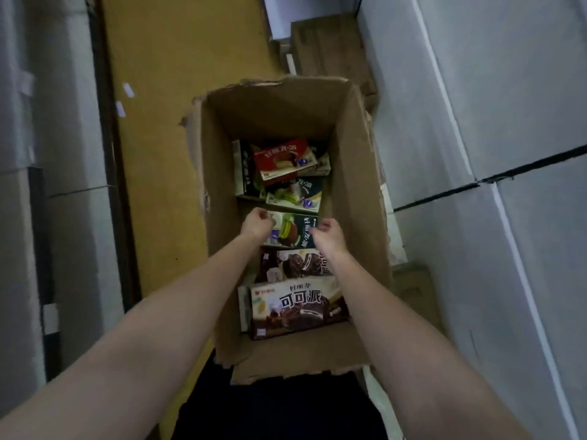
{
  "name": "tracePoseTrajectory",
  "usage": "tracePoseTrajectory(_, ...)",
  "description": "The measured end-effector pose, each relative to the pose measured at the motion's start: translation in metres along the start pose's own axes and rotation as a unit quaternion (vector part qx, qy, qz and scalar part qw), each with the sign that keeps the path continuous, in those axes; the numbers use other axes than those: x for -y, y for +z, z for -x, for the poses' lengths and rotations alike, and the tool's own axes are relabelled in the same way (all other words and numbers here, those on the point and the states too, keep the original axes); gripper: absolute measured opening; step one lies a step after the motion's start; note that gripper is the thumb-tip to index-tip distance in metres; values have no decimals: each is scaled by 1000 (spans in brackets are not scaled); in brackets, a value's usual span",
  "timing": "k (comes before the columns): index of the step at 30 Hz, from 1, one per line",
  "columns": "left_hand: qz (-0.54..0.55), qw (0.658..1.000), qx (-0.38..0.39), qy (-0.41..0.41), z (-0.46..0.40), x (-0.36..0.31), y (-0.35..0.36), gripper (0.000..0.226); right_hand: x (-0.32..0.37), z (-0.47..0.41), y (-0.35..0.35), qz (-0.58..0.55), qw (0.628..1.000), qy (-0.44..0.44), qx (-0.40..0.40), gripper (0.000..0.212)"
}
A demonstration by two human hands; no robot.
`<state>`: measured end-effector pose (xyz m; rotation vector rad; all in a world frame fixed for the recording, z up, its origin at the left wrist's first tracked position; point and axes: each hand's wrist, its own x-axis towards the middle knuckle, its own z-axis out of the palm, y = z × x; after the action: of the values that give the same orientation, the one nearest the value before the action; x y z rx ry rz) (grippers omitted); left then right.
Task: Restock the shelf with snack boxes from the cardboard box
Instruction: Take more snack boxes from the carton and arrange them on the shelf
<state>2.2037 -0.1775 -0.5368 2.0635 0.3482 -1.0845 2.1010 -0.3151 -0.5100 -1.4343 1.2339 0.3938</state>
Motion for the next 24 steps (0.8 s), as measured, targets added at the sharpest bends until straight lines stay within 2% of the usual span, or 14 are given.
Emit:
tracePoseTrajectory(7,58,996,2,-69,-72,-4,23,49,-8,-80,6,2,998,63,30,66)
tracePoseTrajectory(11,64,995,3,-82,-102,1,24,53,-14,-123,21,-21,996,82,42,49)
tracePoseTrajectory(14,13,993,7,-118,-114,15,27,54,-41,-158,39,-6,994,94,51,62)
tracePoseTrajectory(17,-29,988,22,-152,-119,33,31,67,-40,-161,43,17,995,92,25,45)
tracePoseTrajectory(18,-38,987,19,-157,-120,37,31,65,-42,-171,44,22,995,91,15,47)
tracePoseTrajectory(21,-52,985,5,-164,-121,41,37,46,-89,-250,55,-13,995,99,-13,88)
tracePoseTrajectory(22,-56,985,4,-163,-119,40,41,40,-97,-268,59,-28,994,103,-16,94)
tracePoseTrajectory(24,-49,986,1,-162,-117,38,49,34,-84,-267,61,-52,993,107,-5,78)
